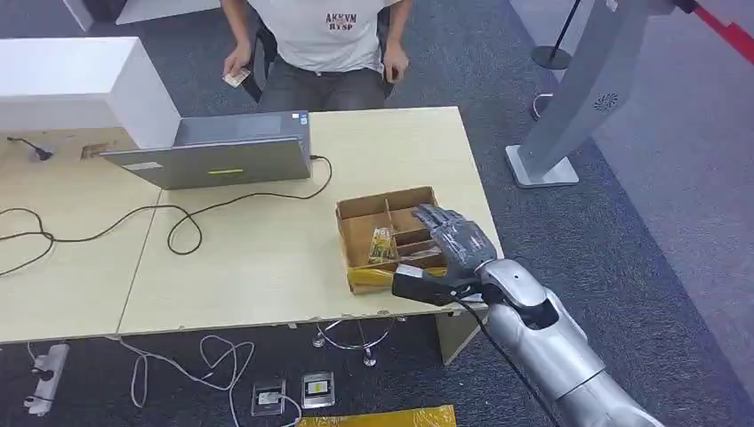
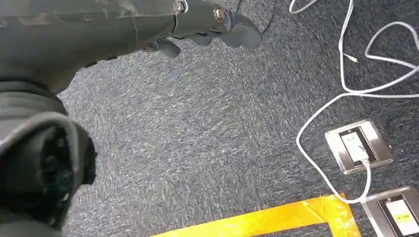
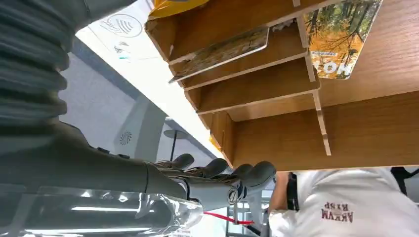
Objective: Pass the card to the sensor for recognition and then transmit it.
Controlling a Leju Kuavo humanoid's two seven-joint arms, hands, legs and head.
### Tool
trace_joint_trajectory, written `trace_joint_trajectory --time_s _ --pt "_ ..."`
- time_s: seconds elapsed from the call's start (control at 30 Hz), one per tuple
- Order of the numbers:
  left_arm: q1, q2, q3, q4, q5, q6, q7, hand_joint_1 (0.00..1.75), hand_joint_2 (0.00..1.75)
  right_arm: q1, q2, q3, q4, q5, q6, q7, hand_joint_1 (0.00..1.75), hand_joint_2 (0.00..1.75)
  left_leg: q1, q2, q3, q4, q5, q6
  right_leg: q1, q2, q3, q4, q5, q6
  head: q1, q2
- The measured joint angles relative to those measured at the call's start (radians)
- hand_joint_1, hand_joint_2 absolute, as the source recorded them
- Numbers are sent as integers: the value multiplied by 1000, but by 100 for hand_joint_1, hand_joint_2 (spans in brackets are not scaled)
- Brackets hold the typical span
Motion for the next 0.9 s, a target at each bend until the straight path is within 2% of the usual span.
trace_joint_trajectory --time_s 0.17,0.2,0.23,0.27,0.3,0.9 --pt "-2 0 0 0 -4 -1 0 0 0 -4 7 0 18 -3 -6 0 0 175 0 0 0 0 0 0 0 0 0 0 0 0 0 0" --pt "-3 0 0 0 -5 -2 0 0 0 -4 8 0 21 -4 -7 0 7 175 0 0 0 0 0 0 0 0 0 0 0 0 0 0" --pt "-3 0 0 0 -5 -2 0 0 0 -4 8 0 24 -6 -8 2 70 175 0 0 0 0 0 0 0 0 0 0 0 0 0 0" --pt "-3 0 0 0 -6 -2 0 0 0 -4 8 0 27 -8 -8 4 168 175 0 0 0 0 0 0 0 0 0 0 0 0 0 0" --pt "-4 0 0 0 -6 -2 0 0 0 -4 8 0 30 -10 -8 6 175 175 0 0 0 0 0 0 0 0 0 0 0 0 0 0" --pt "-4 1 -8 0 -17 -5 3 0 0 -2 8 -4 48 -45 5 38 175 175 0 0 0 0 0 0 0 0 0 0 0 0 0 0"
